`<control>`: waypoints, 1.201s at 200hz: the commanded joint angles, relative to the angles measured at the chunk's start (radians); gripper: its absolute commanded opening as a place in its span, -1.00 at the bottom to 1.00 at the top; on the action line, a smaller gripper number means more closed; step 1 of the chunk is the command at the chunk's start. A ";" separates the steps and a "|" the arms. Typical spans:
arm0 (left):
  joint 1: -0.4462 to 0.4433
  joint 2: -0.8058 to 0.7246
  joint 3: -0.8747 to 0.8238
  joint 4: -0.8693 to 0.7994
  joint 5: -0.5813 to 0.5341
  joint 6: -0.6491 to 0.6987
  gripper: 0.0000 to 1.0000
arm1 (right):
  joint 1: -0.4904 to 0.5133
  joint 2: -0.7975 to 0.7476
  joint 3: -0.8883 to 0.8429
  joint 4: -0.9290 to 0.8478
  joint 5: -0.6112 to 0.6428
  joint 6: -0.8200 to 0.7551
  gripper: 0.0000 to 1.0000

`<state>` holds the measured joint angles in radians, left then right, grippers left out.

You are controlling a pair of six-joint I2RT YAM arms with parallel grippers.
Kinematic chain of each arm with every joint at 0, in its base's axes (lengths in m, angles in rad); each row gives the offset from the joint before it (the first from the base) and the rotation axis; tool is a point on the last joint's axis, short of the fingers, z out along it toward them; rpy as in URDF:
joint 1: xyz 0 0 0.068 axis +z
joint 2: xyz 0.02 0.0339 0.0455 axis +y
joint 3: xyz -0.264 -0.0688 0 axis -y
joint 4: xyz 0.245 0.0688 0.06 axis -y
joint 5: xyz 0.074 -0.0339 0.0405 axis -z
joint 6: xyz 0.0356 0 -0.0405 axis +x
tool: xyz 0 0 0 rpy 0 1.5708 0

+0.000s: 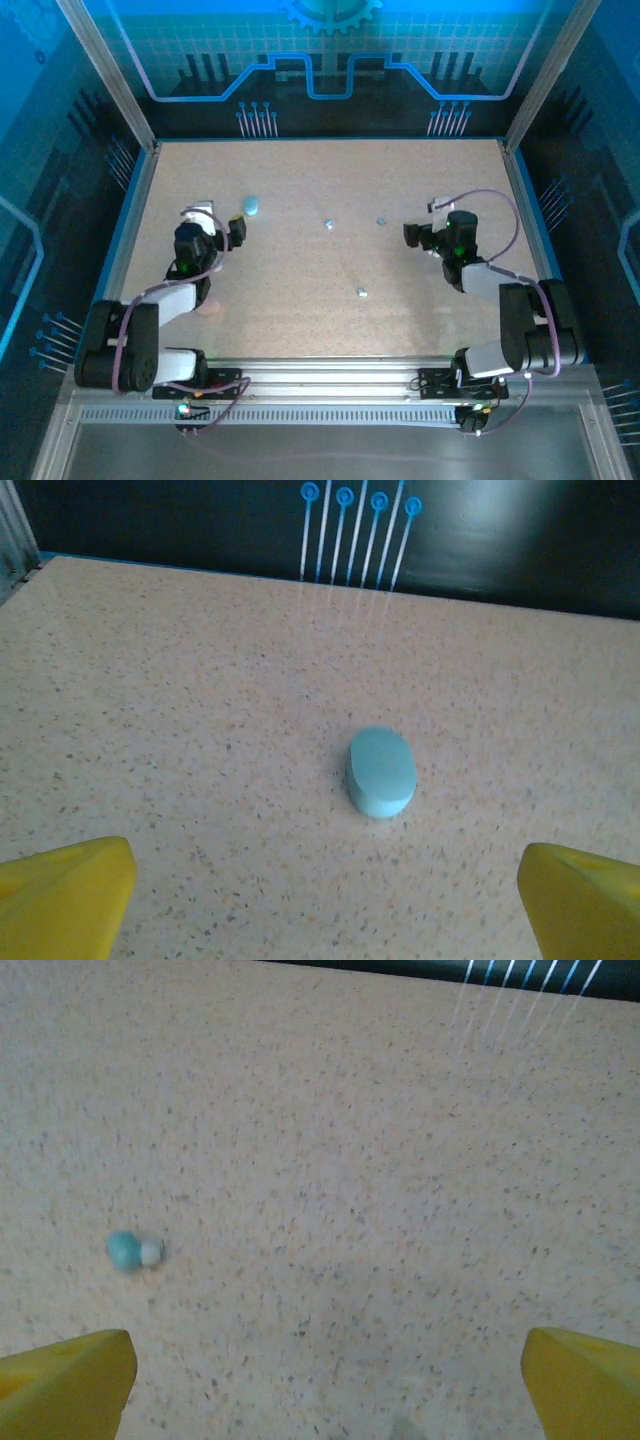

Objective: Insert the wireless bluetooth earbuds into the charging case

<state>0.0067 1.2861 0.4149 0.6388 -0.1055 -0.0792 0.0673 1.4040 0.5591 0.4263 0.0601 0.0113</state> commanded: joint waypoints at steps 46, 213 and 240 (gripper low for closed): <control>0.028 0.117 0.379 -0.664 0.148 -0.183 0.74 | 0.014 -0.100 0.287 -0.566 -0.269 0.228 1.00; -0.100 0.828 1.183 -1.258 -0.001 -0.084 0.37 | 0.103 -0.115 0.406 -0.889 -0.405 0.301 1.00; -0.107 0.885 1.250 -1.300 -0.024 -0.073 0.34 | 0.106 -0.125 0.395 -0.898 -0.390 0.308 1.00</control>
<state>-0.0914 2.1220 1.5955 -0.5789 -0.0849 -0.1841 0.1581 1.3052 0.9558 -0.4316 -0.3450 0.3004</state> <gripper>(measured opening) 0.678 0.999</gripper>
